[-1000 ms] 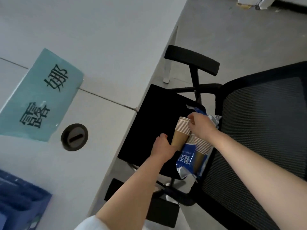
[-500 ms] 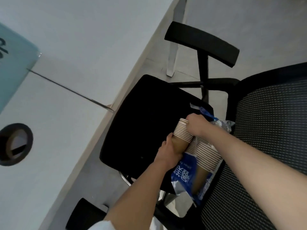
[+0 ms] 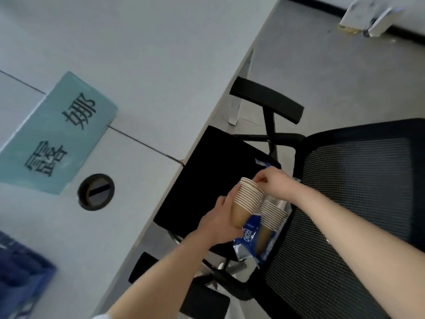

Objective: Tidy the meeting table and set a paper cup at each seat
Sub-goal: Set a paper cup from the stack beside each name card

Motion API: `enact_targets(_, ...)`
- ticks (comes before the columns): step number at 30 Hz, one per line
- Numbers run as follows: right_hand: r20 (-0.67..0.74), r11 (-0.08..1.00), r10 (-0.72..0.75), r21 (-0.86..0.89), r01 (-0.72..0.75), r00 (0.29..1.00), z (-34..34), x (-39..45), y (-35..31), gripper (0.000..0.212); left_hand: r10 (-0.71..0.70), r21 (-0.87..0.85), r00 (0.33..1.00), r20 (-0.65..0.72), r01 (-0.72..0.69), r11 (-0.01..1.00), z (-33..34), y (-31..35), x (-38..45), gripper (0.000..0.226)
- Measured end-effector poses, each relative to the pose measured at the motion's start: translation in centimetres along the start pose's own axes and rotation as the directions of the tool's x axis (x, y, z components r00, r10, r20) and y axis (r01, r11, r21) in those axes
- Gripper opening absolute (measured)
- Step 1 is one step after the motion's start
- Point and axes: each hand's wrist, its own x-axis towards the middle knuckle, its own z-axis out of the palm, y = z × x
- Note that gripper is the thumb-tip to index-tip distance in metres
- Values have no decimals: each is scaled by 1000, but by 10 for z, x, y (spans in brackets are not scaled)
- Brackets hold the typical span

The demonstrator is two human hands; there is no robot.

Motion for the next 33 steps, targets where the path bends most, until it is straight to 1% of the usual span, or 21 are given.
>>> enact_targets(2,-13,999,-43,-30,42,999,-9,-31,-21,24,29,40,1000,4,-30,999,-15,18,-34,117)
enact_targets(6,-5,994,-106,30,106,994,-22,-96,-64,20,31,-71,996,-89,-38,997,-39,44,-97,107)
enact_targets(8,-14,990,-137,27,138,990,-25,-131,-89,20,51,-108,990,-134,-65,992,-49,50,-130,106)
enact_targets(10,-61,986,-167,12,168,984,-26,-155,-108,20,70,-135,979,-192,-97,986,-55,54,-156,105)
enact_targets(13,-111,974,-226,-20,225,968,-24,-189,-137,20,80,-130,964,-254,-116,985,-66,62,-198,107)
enact_targets(15,-136,964,-262,17,266,955,-21,-205,-153,21,85,-140,947,-310,-133,981,-71,59,-218,107)
enact_targets(18,-135,942,-318,70,329,938,-15,-219,-174,22,71,-187,931,-357,-146,972,-85,51,-242,106)
enact_targets(22,-165,922,-363,82,379,917,-11,-223,-200,18,8,-252,916,-402,-119,960,-99,42,-270,104)
enact_targets(28,-229,919,-379,21,394,897,-29,-209,-231,17,-122,-395,881,-456,-77,916,-112,32,-295,100)
enact_targets(30,-278,916,-363,66,395,889,-38,-199,-242,18,-199,-472,857,-476,-58,879,-117,24,-299,99)
enact_targets(33,-338,912,-358,75,404,870,-38,-181,-257,22,-318,-621,818,-479,-60,782,-120,11,-306,96)
